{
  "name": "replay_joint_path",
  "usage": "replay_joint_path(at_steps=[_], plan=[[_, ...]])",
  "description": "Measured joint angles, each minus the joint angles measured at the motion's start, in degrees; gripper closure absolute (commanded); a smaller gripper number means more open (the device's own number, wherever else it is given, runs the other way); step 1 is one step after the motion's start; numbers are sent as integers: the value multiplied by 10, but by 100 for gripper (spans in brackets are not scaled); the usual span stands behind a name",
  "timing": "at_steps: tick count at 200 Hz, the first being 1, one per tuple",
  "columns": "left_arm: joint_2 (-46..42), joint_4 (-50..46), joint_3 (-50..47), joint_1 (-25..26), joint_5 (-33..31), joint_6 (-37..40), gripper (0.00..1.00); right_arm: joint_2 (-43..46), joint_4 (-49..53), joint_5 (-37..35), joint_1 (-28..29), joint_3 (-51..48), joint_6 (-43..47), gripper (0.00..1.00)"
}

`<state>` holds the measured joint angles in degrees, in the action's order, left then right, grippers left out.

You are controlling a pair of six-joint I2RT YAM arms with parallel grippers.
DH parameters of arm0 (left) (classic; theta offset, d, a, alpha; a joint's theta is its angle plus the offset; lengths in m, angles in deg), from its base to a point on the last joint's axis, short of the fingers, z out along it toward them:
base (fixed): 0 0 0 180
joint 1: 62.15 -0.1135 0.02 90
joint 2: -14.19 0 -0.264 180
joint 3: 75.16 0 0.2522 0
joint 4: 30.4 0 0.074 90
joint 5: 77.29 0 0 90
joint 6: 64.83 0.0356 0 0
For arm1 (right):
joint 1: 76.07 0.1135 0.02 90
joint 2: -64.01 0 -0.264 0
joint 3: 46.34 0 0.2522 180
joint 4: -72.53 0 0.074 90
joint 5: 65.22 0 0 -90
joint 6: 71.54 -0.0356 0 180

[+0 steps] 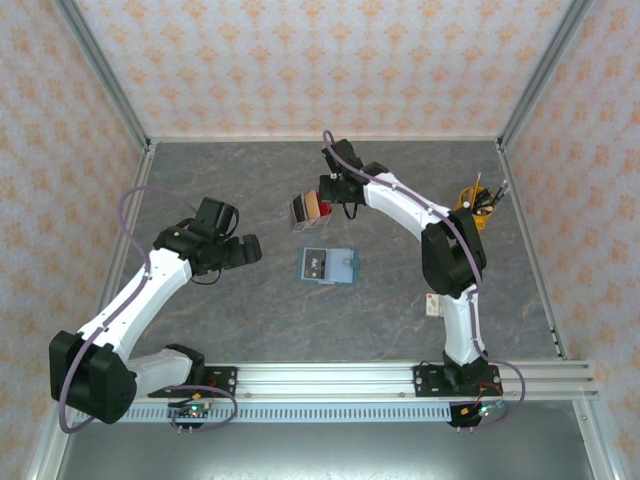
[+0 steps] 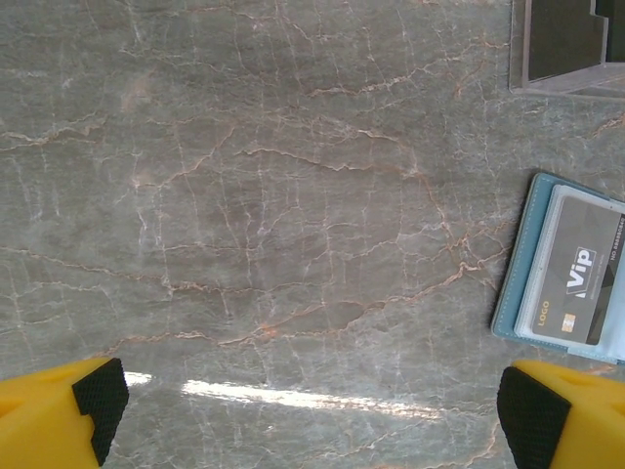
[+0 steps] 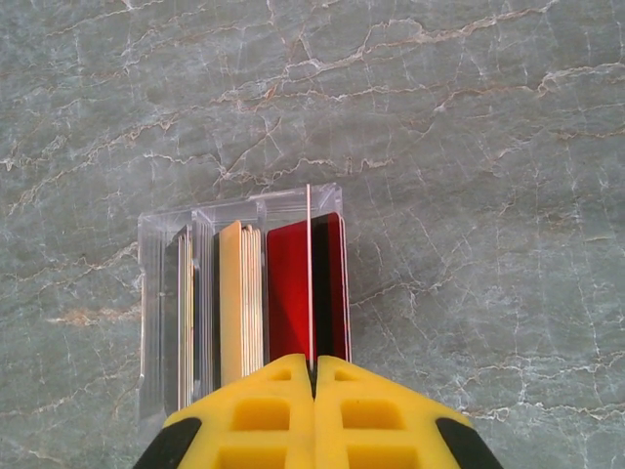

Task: Take the credit cards out of the card holder

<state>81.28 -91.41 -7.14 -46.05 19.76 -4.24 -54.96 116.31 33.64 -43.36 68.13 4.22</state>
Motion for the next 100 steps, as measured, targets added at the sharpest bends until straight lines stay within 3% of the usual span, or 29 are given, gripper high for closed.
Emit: replay_joint_path(at_steps=[21, 55, 100], plan=[[-3, -1, 0, 0, 0, 0, 0, -7, 0, -1, 0, 8, 0, 94], [-4, -1, -2, 0, 0, 0, 0, -16, 5, -1, 0, 14, 5, 74], [-4, 2, -6, 0, 33, -3, 0, 0, 7, 3, 0, -4, 4, 59]])
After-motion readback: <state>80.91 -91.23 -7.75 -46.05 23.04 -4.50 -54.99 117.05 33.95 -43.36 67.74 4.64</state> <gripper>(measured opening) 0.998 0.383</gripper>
